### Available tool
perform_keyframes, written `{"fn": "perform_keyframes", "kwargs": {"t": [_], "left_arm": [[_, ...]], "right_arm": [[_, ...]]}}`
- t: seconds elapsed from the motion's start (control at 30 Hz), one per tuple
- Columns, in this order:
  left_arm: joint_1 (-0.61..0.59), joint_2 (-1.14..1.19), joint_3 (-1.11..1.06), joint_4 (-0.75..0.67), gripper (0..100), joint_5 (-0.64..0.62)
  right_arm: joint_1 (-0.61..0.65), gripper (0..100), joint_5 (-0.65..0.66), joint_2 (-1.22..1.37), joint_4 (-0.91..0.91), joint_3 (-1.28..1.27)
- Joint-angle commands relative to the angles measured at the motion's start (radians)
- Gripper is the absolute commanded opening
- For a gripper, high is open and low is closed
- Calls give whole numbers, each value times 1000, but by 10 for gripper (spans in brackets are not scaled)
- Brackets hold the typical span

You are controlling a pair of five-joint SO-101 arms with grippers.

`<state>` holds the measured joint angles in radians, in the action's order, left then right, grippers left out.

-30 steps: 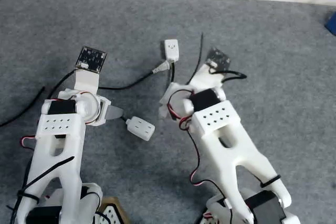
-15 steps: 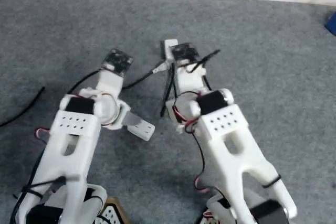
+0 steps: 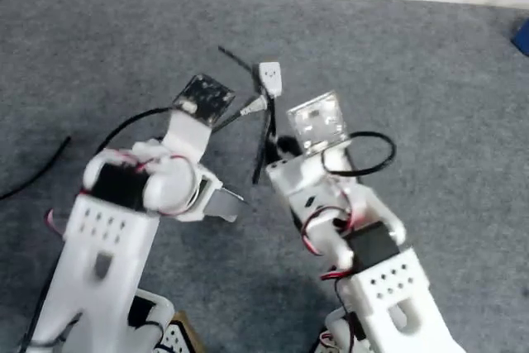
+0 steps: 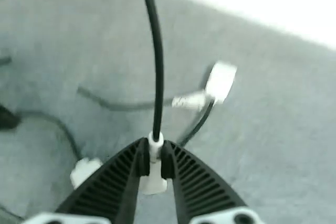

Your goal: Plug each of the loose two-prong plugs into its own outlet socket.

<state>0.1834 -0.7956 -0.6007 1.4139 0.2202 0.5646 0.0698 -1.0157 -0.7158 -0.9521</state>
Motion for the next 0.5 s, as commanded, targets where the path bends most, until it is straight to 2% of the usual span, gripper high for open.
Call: {"fn": "perform_keyframes", "kwargs": {"t": [0.0,0.13,0.23,0.33,0.47], "left_arm": [[19,-108,-76,-87,425,-20],[25,-120,-200,-255,426,-21],[87,-120,-271,-359,426,-34],[117,-120,-298,-407,424,-35],[67,-119,-311,-425,421,-9]], "right_arm": [[84,5,-46,-33,31,-8],[165,5,-57,-31,-31,27],[209,5,-89,-31,-85,73],[236,5,-91,-31,-148,111],[234,5,-83,-31,-223,148]]}}
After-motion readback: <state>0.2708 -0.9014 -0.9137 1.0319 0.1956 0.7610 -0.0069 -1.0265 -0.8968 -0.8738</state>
